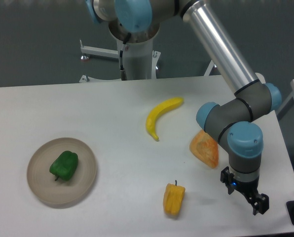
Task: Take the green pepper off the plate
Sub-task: 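Move the open gripper over toward the green pepper on the plate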
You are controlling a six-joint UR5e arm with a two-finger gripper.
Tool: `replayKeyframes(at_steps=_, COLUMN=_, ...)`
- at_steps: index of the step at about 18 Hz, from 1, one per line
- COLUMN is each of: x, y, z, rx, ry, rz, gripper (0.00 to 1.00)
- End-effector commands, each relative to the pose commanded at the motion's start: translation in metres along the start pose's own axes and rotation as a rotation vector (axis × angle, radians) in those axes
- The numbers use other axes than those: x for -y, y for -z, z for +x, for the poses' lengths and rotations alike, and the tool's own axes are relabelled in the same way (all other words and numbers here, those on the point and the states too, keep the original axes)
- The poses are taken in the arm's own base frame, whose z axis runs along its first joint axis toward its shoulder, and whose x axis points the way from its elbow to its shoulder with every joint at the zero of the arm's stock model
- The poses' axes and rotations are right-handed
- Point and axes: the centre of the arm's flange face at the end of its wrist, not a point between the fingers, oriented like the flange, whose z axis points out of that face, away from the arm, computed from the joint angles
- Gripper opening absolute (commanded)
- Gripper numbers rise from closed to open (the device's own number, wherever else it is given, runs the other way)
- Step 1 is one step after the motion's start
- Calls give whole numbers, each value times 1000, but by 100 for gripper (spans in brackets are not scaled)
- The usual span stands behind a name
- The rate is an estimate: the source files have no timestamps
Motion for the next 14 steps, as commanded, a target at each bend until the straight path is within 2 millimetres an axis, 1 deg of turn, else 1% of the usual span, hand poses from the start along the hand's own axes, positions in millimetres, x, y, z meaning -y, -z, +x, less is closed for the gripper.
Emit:
replayKeyframes(at_steps=1, x=0, y=-2, z=1, rx=-3, ry=0, rz=0, gripper=100)
replayKeyframes(at_steps=2, x=5, y=-3, z=4, rx=-8, ry=2, rz=1, gripper=100)
replayKeyframes(at_steps=4, x=5, y=1, z=4, rx=-6, ry=8, rz=1, gripper=100)
replayKeyframes(at_steps=5, x=8, y=0, z=9, rx=-14, ry=6, rz=3, gripper=100)
replayKeyframes(at_steps=6, x=10, y=3, z=13, rx=-21, ry=6, rz=9, gripper=100)
replayKeyframes(at_steps=9, x=10, y=26, z=31, rx=-48, ry=46, rz=39, gripper=100)
replayKeyframes(at_steps=10, x=13, y=33, z=41, rx=-61, ry=55, rz=48, gripper=100)
replayKeyframes(at_steps=13, x=31, y=66, z=74, rx=-87, ry=112, rz=67, gripper=100)
replayKeyframes(at_steps=14, x=43, y=79, z=87, rx=-100, ry=156, rz=83, gripper=100)
